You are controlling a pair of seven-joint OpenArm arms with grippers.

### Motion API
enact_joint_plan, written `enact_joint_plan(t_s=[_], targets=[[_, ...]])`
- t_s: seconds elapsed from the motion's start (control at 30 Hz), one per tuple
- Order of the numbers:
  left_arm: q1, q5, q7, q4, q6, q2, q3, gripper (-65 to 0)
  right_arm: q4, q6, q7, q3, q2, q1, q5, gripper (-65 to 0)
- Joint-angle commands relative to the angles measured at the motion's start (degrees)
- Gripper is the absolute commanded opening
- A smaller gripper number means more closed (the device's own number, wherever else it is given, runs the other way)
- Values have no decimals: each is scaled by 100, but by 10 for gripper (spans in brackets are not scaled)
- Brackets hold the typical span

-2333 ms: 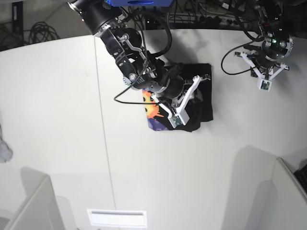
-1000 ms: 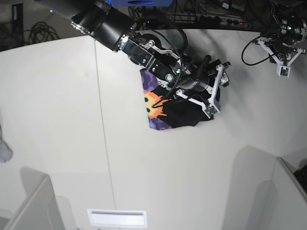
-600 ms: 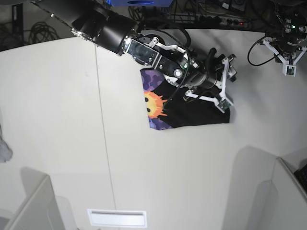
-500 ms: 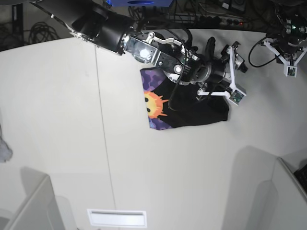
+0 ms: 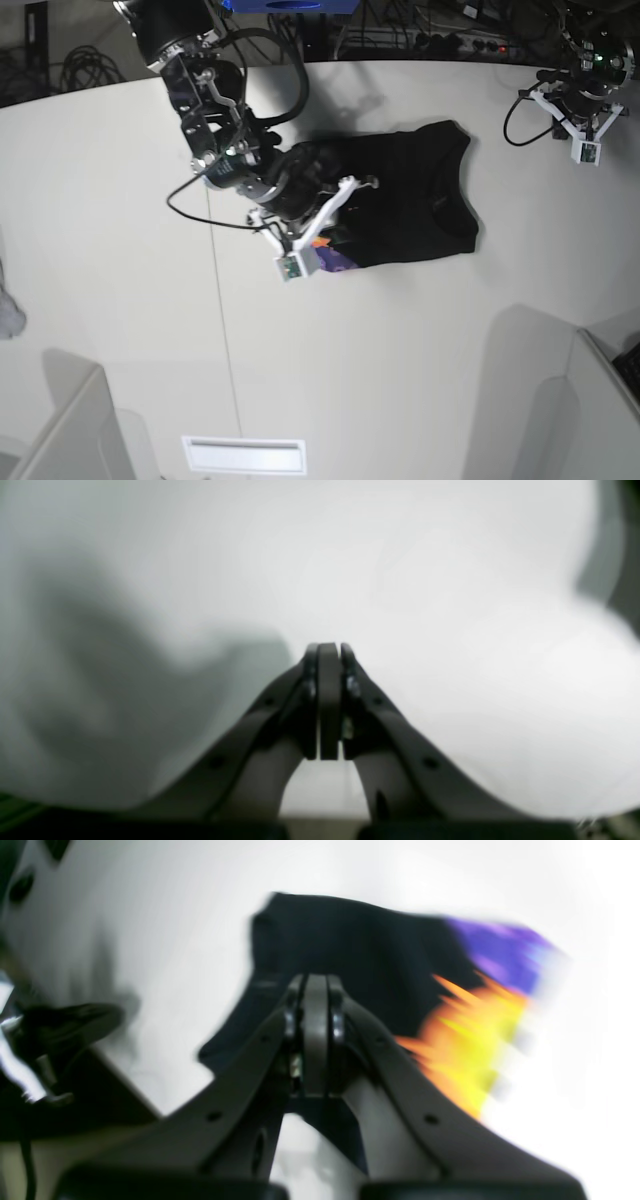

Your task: Fold the T-shirt properly

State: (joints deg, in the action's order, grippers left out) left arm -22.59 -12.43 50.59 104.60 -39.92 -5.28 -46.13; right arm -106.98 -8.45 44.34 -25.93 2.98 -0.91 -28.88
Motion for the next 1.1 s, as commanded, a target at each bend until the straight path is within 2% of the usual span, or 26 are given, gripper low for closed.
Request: enact_joint_plan(t_s=[0.0,0.03,0.1,0.2,0.27,0.33,0.5,0.87,1.07], targets=[[30,-283,-61,112,-8,-4,-33,-650,-164,32,-271,189,49,-28,-43,-650],[57,-564,-61,85,-8,14,-33,-612,-172,40,-420,347,128,-169,-43,-650],[83,-1232,9,59,-8,14,-33,-429,-181,40,-667,585,286,-397,-43,-650],[153,-2129,493,50,-8,14,-33,-194,-190,40,-834,725,497,-635,-43,-650],[320,-2595,757,50,-8,14,-33,-89,-190,49,-851,716,603,-714,-43,-650],[487,-2929,1012,6,-8,31,-7,-25,-190,49,-851,699,655,-784,-43,-650],[936,-3685,1284,-521,-8,181,28,-18,-190,49,-860,690,735,-872,-43,-650],[1455,-3694,1363,-1602,-8,198,1198,-18,-190,49,-860,725,893,-960,-43,-650],[1586,-3685,1346,-1945,348,198,1496,-20,-190,49,-860,725,910,-960,-43,-650]])
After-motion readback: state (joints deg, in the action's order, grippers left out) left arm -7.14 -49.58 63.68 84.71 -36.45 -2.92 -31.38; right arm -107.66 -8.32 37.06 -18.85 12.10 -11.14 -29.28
